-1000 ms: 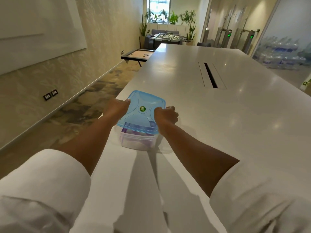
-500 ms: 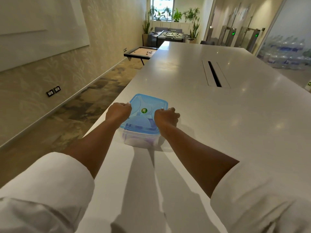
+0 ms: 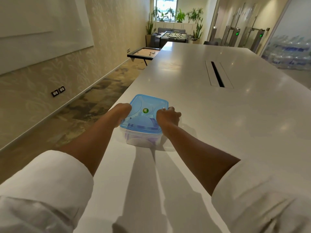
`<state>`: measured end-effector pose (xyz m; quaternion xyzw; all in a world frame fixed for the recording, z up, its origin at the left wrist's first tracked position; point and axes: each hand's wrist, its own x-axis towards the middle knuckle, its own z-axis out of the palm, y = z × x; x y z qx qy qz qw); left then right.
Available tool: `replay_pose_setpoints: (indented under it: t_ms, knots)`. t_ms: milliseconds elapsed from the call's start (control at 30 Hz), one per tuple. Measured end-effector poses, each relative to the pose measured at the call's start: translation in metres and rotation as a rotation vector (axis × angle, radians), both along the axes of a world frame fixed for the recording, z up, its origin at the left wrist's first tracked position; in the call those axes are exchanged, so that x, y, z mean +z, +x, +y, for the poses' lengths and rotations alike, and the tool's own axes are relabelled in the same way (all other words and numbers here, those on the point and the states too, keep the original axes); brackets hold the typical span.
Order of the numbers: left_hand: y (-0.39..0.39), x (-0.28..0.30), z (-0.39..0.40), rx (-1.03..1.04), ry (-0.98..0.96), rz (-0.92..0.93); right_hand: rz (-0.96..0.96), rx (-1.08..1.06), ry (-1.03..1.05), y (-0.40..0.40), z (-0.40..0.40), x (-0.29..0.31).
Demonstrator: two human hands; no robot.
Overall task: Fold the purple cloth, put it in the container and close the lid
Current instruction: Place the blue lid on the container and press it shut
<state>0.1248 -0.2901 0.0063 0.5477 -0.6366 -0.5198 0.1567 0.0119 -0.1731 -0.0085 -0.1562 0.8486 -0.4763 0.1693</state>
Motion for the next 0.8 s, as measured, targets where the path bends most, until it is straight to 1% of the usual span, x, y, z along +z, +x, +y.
replay_pose_setpoints:
  t_ms: [167,500,633,733,800]
  knots:
    - [-0.001,0.003,0.003,0.031,0.017,0.027,-0.024,-0.019,-0.028,0.000,-0.001,-0.001]
    - [0.007,0.010,0.017,-0.058,0.010,-0.062,-0.035,-0.004,-0.037,-0.003,0.002,-0.004]
    - [0.001,0.004,0.021,-0.024,-0.070,-0.085,-0.032,0.010,-0.050,-0.001,0.003,-0.003]
    - [-0.001,-0.003,0.020,-0.053,-0.178,-0.197,-0.016,0.015,-0.037,0.000,0.004,-0.004]
    - [-0.001,-0.007,0.018,-0.020,-0.244,-0.237,-0.005,0.017,-0.027,0.002,0.005,-0.005]
